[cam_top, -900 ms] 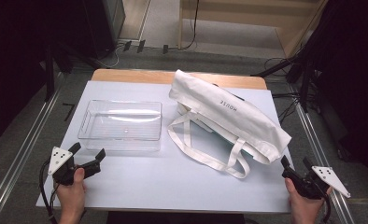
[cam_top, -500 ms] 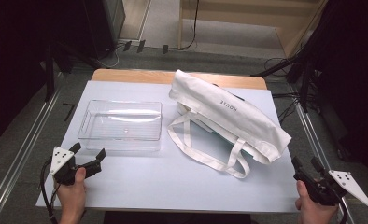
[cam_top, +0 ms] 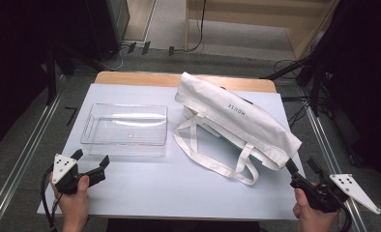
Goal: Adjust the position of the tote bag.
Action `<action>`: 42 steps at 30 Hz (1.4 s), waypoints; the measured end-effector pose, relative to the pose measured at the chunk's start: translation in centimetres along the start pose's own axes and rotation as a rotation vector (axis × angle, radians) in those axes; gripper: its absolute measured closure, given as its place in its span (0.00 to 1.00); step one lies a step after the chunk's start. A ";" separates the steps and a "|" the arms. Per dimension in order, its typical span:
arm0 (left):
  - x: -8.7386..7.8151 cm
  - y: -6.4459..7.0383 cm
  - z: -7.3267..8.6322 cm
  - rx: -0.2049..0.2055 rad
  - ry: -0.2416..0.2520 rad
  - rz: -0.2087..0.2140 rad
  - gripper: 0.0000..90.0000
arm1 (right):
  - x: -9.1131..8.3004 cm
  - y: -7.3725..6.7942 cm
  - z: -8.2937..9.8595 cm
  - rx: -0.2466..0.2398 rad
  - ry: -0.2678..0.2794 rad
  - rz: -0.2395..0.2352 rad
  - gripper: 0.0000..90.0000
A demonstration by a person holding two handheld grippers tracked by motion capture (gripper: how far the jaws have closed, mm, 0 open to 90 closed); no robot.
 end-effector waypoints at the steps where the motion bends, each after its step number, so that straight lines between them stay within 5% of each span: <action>1: -0.1 0.1 -0.1 0.004 0.002 -0.003 0.08 | 0.3 -0.1 0.3 -0.005 -0.011 0.017 0.27; 7: -0.1 1.3 -0.7 0.026 0.006 0.025 0.08 | 2.2 -0.5 1.7 0.020 -0.073 0.015 0.31; 12: -0.1 2.6 -1.2 0.024 0.001 0.070 0.08 | 2.8 -1.0 2.6 -0.025 -0.087 0.017 0.63; 17: 0.1 4.2 -2.1 0.041 0.012 0.108 0.08 | 2.7 -0.5 2.6 -0.029 -0.069 0.040 0.79; 23: 1.0 5.9 -2.9 0.061 0.007 0.154 0.08 | 2.5 0.3 1.8 -0.057 -0.049 0.058 0.82; 32: 3.2 9.2 -4.3 0.087 0.013 0.241 0.08 | 2.9 2.3 1.6 -0.083 0.015 0.144 0.83; 42: 7.3 13.1 -6.0 0.132 0.005 0.315 0.08 | 3.5 2.9 1.8 -0.092 0.019 0.134 0.83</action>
Point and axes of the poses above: each handheld gripper's, and its own axes: x roughly forward along the jaws, z roughly out of its underside, y roughly to its right, the point moved 3 cm from there along x, roughly forward along the jaws, and after that the axes turned 8 degrees about y, right-handed, at the moved point
